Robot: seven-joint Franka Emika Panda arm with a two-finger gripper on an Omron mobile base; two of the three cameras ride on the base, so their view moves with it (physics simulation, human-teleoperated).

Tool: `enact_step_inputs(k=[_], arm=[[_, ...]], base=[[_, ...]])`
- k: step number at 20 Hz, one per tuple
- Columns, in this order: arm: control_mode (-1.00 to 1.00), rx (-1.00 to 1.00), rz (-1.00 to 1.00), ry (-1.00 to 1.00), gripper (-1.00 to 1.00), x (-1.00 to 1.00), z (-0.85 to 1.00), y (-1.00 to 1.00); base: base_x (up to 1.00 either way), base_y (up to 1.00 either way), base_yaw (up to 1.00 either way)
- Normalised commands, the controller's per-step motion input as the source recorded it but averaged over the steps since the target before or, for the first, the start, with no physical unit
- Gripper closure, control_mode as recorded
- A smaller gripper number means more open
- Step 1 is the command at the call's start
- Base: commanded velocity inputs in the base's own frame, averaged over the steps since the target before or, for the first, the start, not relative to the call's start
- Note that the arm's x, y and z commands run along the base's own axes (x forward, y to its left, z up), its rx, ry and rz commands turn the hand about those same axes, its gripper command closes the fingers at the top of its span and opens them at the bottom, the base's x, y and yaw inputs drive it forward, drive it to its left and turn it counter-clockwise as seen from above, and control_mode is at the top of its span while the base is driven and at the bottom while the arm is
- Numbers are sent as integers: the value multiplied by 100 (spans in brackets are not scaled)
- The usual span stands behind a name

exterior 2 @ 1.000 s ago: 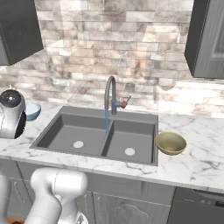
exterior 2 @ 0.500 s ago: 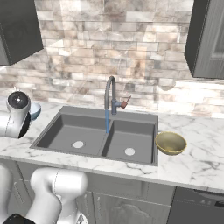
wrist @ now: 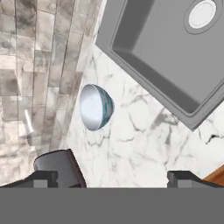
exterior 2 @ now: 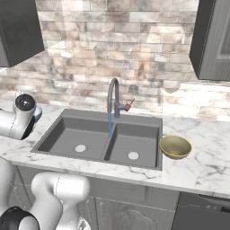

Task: Rinse each bowl for a few seconds and place them down in the sink or on the counter.

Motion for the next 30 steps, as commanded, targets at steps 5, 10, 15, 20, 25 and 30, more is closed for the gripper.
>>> enact_step_inputs(k=[5,10,15,20,25,30], arm=[[-100,2,2,0,-100,23,-18,10],[-100,2,2,0,-100,25,-18,12],[-100,1,2,0,-100,24,-16,12],[-100,0,1,0,-100,23,-14,9],[-100,0,1,-1,-100,21,-14,9],[-100,0,1,-2,-100,20,-13,13]], base=[[0,0,0],[0,0,0],[0,0,0],[0,0,0],[0,0,0],[0,0,0]])
